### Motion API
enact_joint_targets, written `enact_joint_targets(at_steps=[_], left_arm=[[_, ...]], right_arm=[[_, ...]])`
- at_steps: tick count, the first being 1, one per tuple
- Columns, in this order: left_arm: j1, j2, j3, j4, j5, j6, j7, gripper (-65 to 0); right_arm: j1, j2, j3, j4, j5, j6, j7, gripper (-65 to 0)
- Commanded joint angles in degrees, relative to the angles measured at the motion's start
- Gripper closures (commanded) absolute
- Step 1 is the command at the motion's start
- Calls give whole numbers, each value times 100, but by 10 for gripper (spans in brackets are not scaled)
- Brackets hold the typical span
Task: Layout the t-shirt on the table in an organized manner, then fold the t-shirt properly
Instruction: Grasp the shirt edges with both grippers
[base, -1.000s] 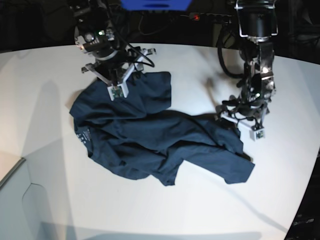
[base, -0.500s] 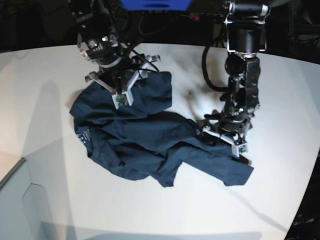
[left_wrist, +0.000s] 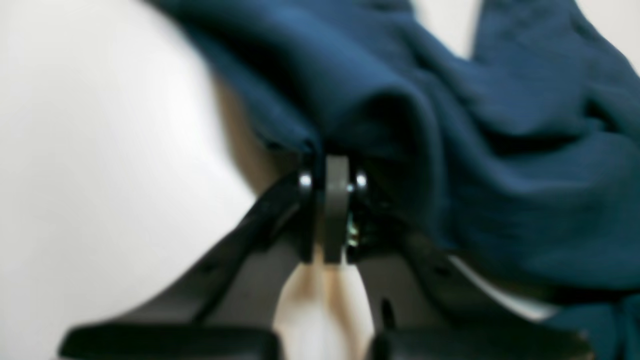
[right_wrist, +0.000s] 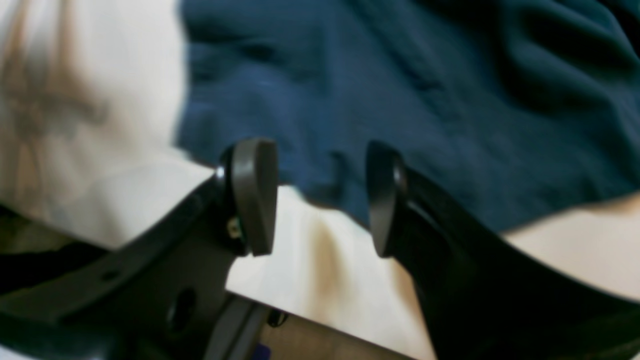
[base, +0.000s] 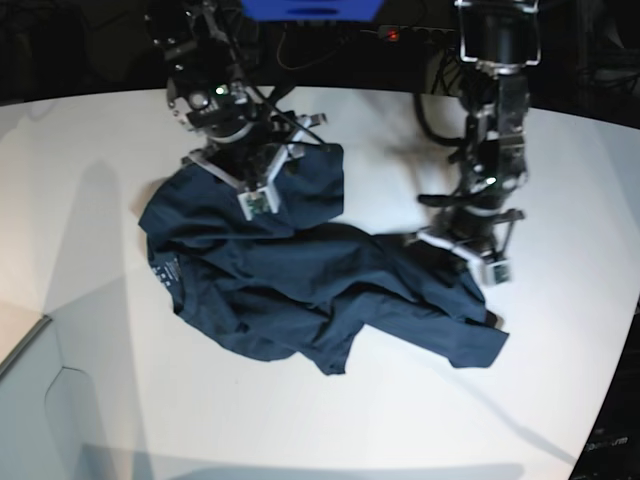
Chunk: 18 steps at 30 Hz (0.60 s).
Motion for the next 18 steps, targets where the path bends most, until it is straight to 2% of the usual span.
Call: enact_joint_targets(at_steps=[1,4,9,14,18], left_arm=[[77,-84,-96,287,-15,-43,-133,-1],[604,-251,-448,894,-15,-43,-133,-1],[1316,-524,-1019,1588,-15,-52,-133,-1],[1457,-770,-1371,1324,-6,-52,-133,-4],[1430,-990,-1415,1034,-6,-52,-133,-16]], right_arm=[[23,-31,-103,98,29,25,95,-302],[23,-31,-393,89,29,25,95,-325],[85,-31,-639,72,29,25,95,-327],[226,-40,-639,-306,29,25,157,-328],[199,-31,-639,-623,29,25,746,-328]])
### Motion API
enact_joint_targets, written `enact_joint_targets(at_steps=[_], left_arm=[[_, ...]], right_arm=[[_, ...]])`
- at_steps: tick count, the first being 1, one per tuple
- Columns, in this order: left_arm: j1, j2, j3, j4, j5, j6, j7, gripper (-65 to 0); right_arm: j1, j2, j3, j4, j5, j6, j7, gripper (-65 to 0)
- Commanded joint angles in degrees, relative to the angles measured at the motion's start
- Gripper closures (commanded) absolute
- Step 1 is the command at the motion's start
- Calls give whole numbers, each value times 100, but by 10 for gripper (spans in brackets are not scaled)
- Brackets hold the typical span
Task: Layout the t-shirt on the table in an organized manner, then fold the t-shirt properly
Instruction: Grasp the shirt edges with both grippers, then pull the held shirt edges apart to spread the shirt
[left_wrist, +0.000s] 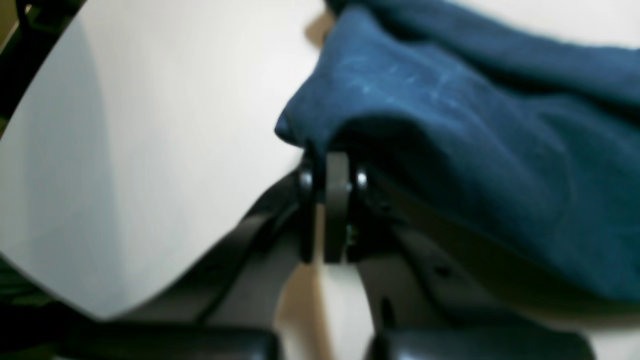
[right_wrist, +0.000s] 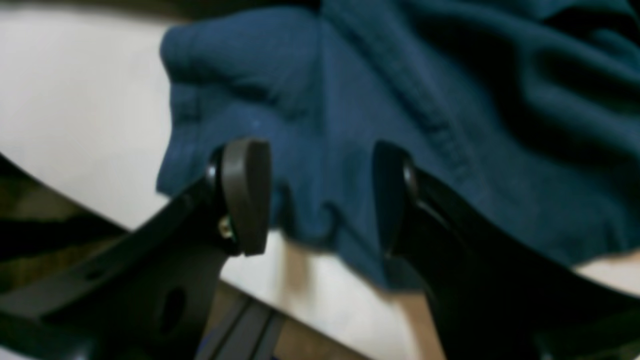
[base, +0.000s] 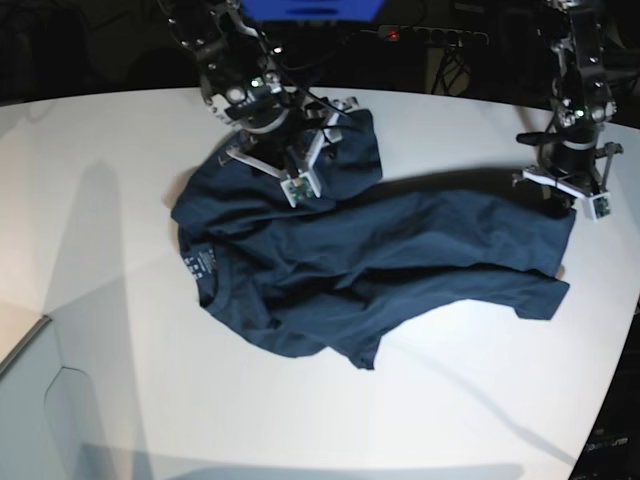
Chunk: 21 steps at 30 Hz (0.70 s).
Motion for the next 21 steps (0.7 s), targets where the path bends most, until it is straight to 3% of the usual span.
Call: enact_joint_targets(at_steps=[1,6,12,16,21], left_arm=[[-62,-85,-14,101,-4,10,-179,-41],[-344,-50,-40,83,-4,18,-179,-222],[-282,-41,-49,725,-4,54,-170,-242],[61,-41,-75,1341,-4,54,314,-251],[157,205,-409,1226,-4,10,665,-396]], right_arm=[[-22,-7,-10,22,25,25,202,-328],[-92,-7,-54,-233,25,25,536,-328],[-259,81,-484,-163,25,17,536,-328],[-268,107,-704,-84,25,8,536,-328],[-250,99,-739,-75,25,8,536,-328]])
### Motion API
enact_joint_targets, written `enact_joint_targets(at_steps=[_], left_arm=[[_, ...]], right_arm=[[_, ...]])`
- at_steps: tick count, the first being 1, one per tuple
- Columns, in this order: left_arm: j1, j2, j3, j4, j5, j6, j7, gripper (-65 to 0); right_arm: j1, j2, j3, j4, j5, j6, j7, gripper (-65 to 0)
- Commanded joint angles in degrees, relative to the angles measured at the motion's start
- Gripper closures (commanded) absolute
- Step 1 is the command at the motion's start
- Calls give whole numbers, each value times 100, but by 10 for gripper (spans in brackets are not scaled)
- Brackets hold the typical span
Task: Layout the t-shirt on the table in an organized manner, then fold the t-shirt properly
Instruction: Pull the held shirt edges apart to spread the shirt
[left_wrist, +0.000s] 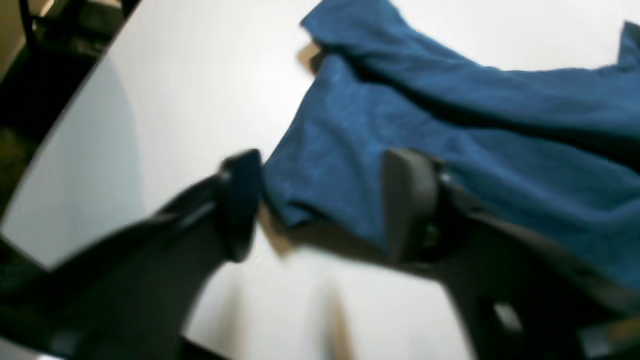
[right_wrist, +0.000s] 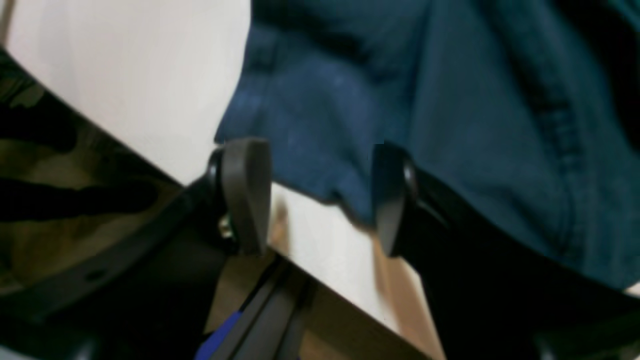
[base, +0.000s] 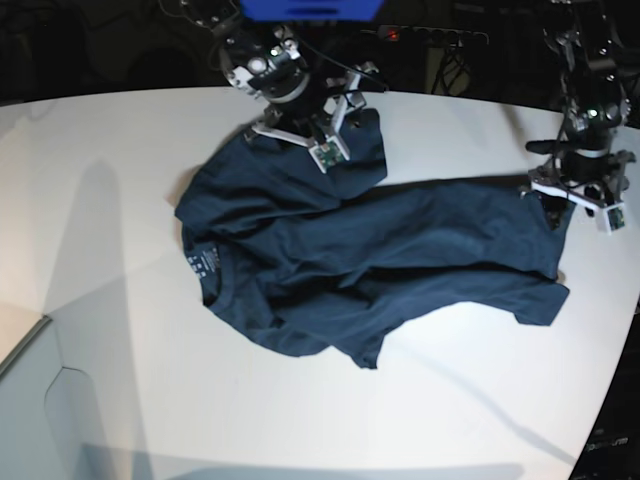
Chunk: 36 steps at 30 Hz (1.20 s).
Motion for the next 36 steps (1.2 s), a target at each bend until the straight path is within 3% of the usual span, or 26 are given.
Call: enact_joint_targets(at_steps=[1,5,16,26,29,35,36], left_arm=[[13,-6,-161,52,33,14,-80,-435],[251,82,-557,8,60,14,-80,-517],[-198,55,-653,-1583,60,14,-142,-517],[-1042,-33,-82,-2400,68,14,-142,-515],[-1226,-33,-82,-2611,68,14,-142,-429],[-1736,-156,-73,-2963,68,14,-150,-40],[-1815,-173,-73,-3024,68,14,-142,0]], right_arm=[[3,-61,-27,109,29,17,97,-329],[3,-61,-36,109,29,17,97,-329],[12,-79,-36,109,29,17,97,-328],[21,-61,-36,109,29,17,97,-327],[21,-43,-27,109,29,17,97,-327],[117,-43,-27,73,29,17,97,-327],[135,-61,-27,56,29,17,97,-328]])
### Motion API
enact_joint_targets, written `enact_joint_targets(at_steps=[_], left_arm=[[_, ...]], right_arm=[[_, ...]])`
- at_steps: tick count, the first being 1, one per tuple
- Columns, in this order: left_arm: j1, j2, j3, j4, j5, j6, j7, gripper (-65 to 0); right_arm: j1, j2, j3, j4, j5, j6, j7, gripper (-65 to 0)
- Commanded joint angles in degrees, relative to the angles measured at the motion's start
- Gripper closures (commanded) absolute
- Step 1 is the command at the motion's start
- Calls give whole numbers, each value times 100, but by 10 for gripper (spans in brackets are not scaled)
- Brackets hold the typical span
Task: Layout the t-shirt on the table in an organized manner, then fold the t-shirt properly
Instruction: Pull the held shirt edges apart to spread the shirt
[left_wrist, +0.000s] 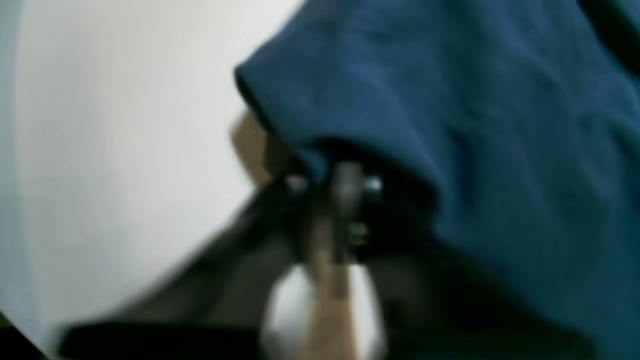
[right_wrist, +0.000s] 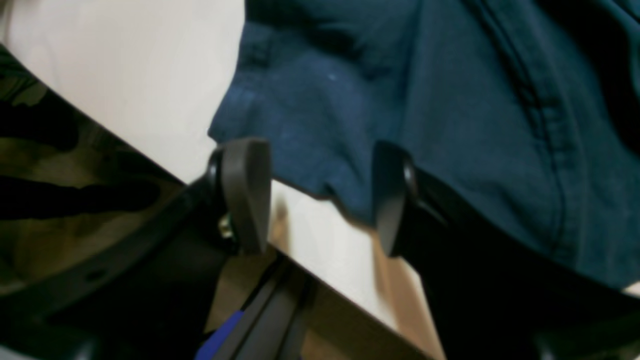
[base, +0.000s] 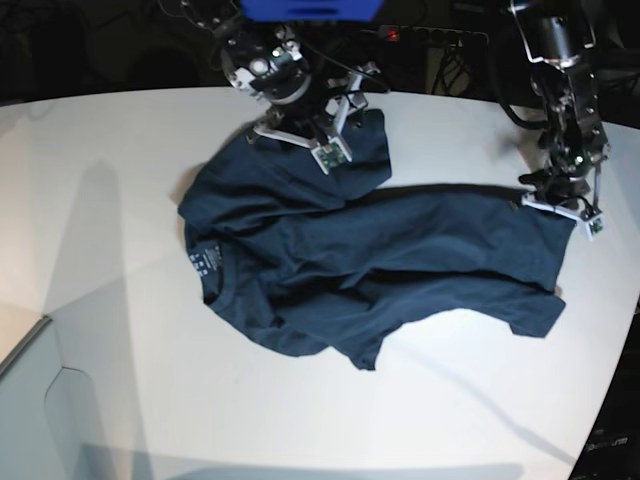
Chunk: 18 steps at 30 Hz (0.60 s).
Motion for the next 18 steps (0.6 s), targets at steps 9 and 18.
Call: enact_joint_targets(at_steps=[9,18], left_arm=[[179,-159,-10,798,-26,-12,-54,0],[865,-510,-10,1941,-26,-12,-71,0]], right_arm=[[384,-76,-11,-553,29,14,128,-325],[402,29,41,-659,29,14,119,0]])
